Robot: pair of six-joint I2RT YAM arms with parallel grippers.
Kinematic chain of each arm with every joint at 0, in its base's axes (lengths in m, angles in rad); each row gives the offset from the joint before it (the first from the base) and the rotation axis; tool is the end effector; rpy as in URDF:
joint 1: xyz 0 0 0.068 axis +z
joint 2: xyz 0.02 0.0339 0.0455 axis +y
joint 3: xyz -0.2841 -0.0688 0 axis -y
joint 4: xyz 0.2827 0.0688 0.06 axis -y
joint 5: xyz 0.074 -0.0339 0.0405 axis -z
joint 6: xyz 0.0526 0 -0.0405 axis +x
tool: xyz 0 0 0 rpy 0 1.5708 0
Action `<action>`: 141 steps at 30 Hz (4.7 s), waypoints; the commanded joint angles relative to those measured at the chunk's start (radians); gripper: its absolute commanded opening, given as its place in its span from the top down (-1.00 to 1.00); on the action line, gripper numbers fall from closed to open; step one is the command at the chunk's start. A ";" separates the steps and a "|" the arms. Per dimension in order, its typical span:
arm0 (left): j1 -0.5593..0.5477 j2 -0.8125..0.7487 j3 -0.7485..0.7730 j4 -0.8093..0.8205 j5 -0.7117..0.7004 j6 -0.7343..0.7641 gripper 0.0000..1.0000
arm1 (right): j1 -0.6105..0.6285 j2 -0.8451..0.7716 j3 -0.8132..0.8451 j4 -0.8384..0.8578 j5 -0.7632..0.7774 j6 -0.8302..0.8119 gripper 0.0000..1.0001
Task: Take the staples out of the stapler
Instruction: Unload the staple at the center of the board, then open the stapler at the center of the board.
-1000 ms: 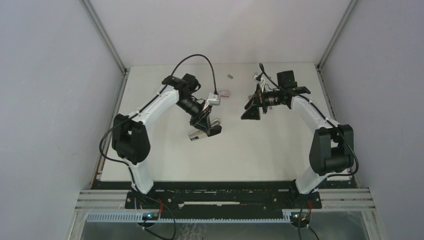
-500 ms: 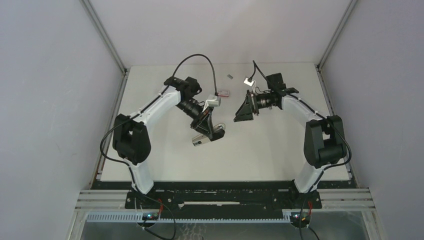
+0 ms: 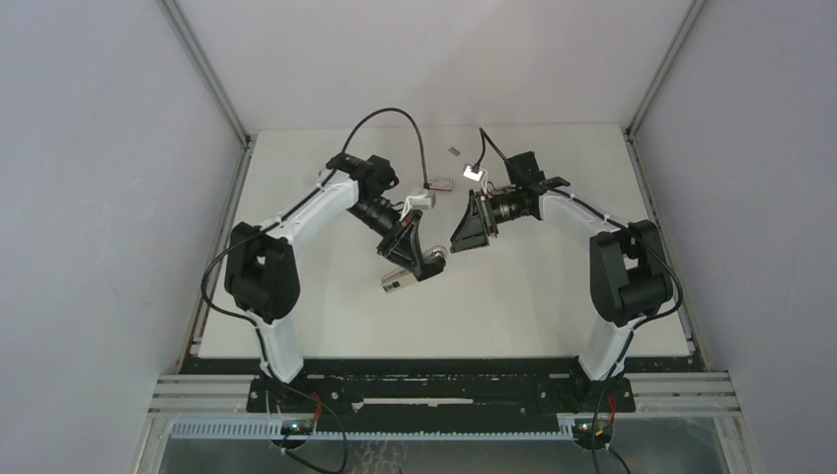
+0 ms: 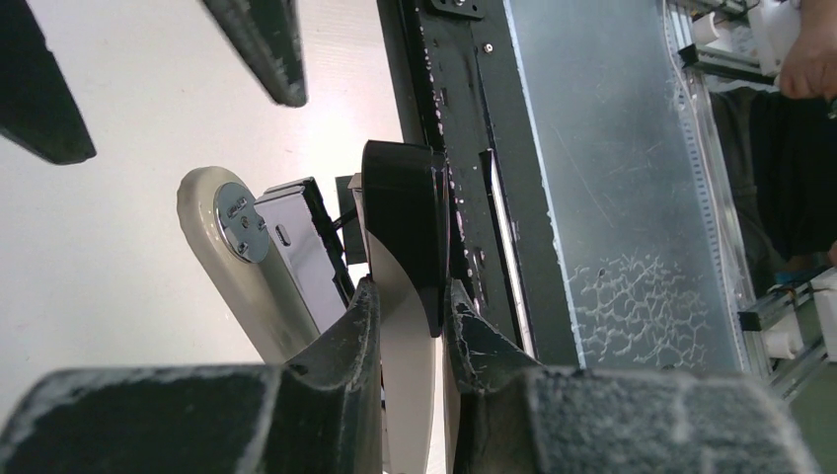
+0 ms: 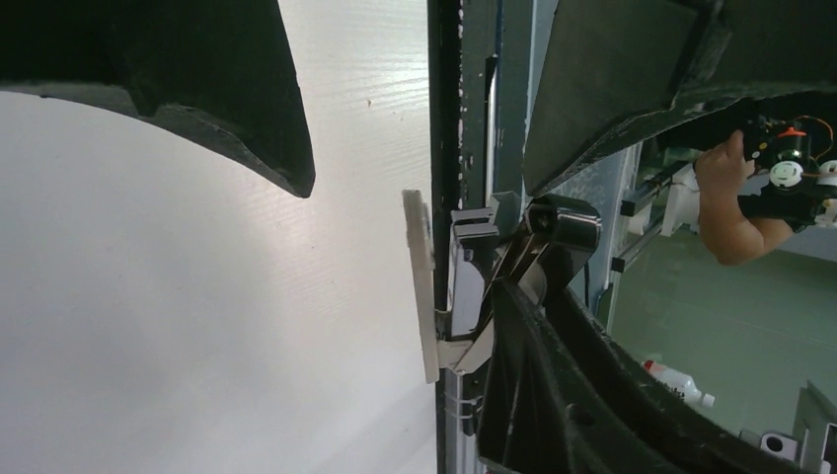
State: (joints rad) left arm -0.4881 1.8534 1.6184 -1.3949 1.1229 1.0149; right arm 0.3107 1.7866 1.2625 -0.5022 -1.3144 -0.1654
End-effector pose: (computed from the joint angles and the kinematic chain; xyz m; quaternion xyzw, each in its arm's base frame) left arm 0.3155 -0.2212 0.2822 0.5662 0.6290 -0.5203 0.1144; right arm 0.3661 0.1710 0.2268 -0.3395 0.7023 0.6023 0.1696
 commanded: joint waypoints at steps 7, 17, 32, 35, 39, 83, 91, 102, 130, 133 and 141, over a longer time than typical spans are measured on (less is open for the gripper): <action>0.073 0.101 0.054 -0.011 0.168 -0.069 0.92 | -0.033 -0.034 0.024 -0.179 -0.176 -0.298 -0.50; 0.097 0.207 0.062 -0.009 0.245 -0.114 0.92 | 0.027 0.001 0.023 -0.209 -0.098 -0.401 -0.48; 0.118 0.219 0.057 -0.010 0.262 -0.110 0.93 | 0.077 0.043 0.024 -0.172 -0.043 -0.342 -0.52; 0.124 0.222 0.057 -0.010 0.264 -0.111 0.93 | 0.085 0.040 0.024 -0.191 -0.061 -0.365 -0.53; 0.125 0.221 0.055 -0.010 0.266 -0.111 0.93 | 0.092 0.036 0.024 -0.192 -0.065 -0.369 -0.54; 0.127 0.194 0.018 -0.012 0.203 -0.056 0.94 | 0.009 0.078 0.115 -0.271 -0.019 -0.288 -0.53; 0.071 0.162 0.008 -0.013 0.168 -0.030 0.94 | -0.016 0.146 0.110 -0.121 0.037 -0.038 -0.51; 0.037 0.120 -0.005 -0.016 0.163 -0.018 0.95 | 0.010 0.221 0.121 -0.118 -0.059 -0.014 -0.38; 0.024 0.091 -0.018 -0.018 0.168 -0.004 0.96 | 0.038 0.310 0.213 -0.395 -0.216 -0.270 -0.15; 0.024 0.091 -0.016 -0.018 0.169 -0.005 0.96 | 0.044 0.317 0.215 -0.394 -0.216 -0.265 -0.15; 0.025 0.087 -0.017 -0.018 0.170 -0.005 0.96 | 0.066 0.335 0.219 -0.393 -0.201 -0.260 -0.14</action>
State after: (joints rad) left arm -0.4583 2.0121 1.6157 -1.3819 1.2327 0.9901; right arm 0.3626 2.1052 1.4506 -0.8864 -1.4944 -0.3916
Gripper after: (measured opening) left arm 0.223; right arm 0.576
